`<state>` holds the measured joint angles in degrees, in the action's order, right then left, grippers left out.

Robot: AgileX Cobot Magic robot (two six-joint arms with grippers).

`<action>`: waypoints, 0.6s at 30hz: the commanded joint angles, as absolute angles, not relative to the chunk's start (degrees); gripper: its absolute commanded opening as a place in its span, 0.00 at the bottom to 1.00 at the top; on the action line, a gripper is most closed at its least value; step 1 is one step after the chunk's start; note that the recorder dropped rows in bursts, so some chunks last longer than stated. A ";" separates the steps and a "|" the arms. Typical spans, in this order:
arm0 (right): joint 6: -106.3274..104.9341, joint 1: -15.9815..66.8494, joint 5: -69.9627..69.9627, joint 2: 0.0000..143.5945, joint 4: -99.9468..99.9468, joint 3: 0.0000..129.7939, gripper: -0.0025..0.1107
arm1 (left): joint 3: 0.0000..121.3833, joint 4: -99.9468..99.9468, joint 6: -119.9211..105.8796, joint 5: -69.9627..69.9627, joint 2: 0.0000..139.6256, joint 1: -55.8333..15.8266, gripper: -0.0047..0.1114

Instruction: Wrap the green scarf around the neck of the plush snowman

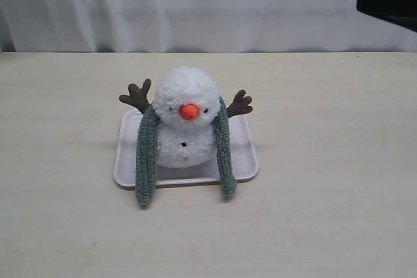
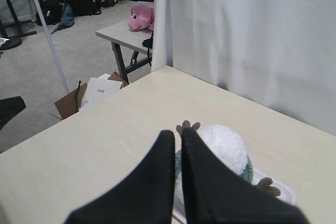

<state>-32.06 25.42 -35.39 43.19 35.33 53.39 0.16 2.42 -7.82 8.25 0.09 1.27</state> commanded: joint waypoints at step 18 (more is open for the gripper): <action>-32.10 25.51 -35.43 42.96 35.55 53.24 0.06 | 0.00 2.13 -10.88 17.46 0.00 1.38 0.04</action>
<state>-32.06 25.42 -35.39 43.19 35.33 53.39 0.16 2.19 -10.72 17.84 0.09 1.27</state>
